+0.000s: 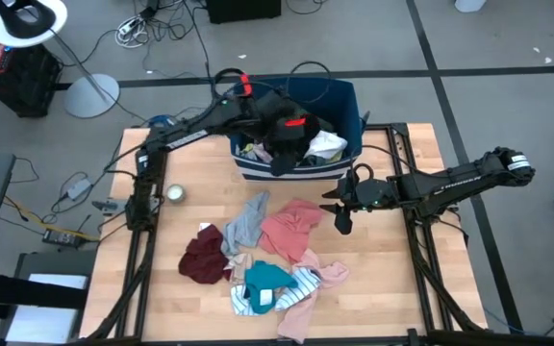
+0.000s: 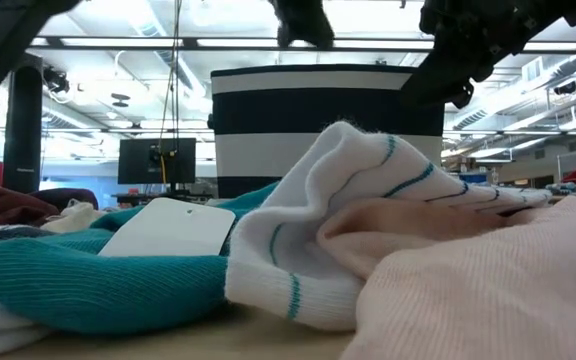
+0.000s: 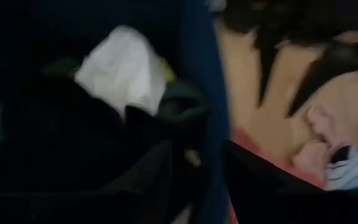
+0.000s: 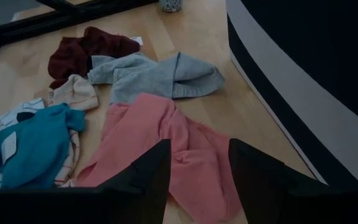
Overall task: Sort clothes
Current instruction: Put the pink boxer into the blue laundry bin
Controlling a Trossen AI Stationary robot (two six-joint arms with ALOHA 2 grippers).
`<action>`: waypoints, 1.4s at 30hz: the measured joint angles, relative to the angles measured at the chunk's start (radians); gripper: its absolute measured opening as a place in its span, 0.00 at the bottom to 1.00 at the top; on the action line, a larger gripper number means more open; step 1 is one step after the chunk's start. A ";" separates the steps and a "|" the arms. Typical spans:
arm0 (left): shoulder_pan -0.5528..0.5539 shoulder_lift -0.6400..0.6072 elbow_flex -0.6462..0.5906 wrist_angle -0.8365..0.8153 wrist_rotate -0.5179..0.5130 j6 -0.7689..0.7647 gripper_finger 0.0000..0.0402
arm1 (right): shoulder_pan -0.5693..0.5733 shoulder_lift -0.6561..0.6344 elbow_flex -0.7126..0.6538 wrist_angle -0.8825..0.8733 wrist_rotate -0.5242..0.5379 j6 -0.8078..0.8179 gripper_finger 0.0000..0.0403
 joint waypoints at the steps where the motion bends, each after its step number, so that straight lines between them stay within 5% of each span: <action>1: -0.008 -0.019 0.000 0.007 -0.004 0.000 0.36 | 0.000 0.000 0.000 -0.007 0.000 0.001 0.41; 7: -0.064 -0.116 0.002 0.040 -0.024 0.014 0.36 | 0.003 0.000 0.000 -0.026 0.000 0.036 0.41; 14: -0.152 -0.185 -0.087 0.097 -0.178 -0.003 0.36 | 0.022 0.000 0.000 -0.049 0.000 0.070 0.41; 21: -0.203 -0.407 -0.557 0.395 -0.211 -0.068 0.36 | 0.043 0.000 0.000 -0.047 0.000 0.074 0.41; 32: -0.264 -0.921 -1.385 0.874 -0.243 -0.245 0.36 | 0.047 0.002 0.000 -0.036 0.000 0.098 0.41; 42: -0.308 -1.268 -1.796 0.996 -0.244 -0.262 0.36 | 0.066 0.198 0.000 0.084 -0.028 0.121 0.41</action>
